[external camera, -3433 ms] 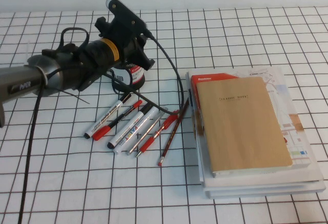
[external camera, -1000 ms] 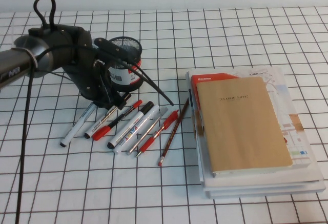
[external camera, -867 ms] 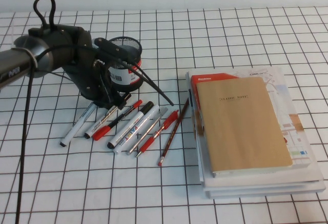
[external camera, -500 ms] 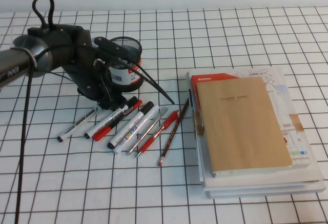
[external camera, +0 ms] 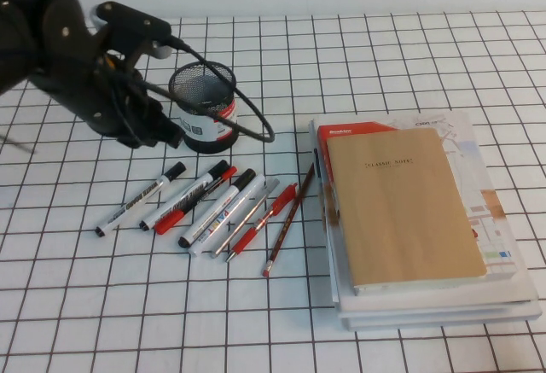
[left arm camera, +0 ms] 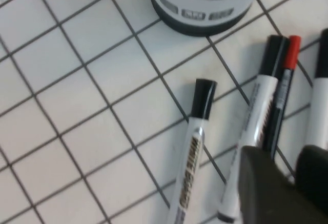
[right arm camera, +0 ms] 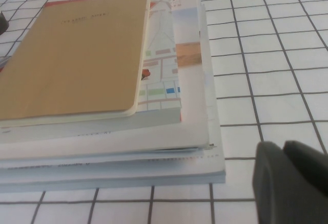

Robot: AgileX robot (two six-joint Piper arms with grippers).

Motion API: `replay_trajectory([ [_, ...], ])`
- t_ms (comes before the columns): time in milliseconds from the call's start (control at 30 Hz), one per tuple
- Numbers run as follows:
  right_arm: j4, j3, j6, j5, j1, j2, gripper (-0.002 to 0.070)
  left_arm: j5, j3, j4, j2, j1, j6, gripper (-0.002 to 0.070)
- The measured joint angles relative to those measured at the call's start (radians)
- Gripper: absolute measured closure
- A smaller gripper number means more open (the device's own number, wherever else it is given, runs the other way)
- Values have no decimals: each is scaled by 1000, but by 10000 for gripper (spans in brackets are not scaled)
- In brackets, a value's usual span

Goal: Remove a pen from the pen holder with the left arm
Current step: 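Take a marker out of the pen holder and lay it on the table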

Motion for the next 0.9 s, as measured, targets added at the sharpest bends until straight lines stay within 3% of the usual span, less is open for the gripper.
replay_trajectory([
  [100, 0, 0, 0, 0, 0, 0, 691, -77, 142, 2, -141, 0, -34, 642],
  [200, 0, 0, 0, 0, 0, 0, 691, -128, 276, 2, -318, 0, -87, 667],
  [600, 0, 0, 0, 0, 0, 0, 691, -236, 700, 5, -1039, 0, -245, 675],
  [900, 0, 0, 0, 0, 0, 0, 691, -210, 847, 66, -1340, 0, -252, 676],
])
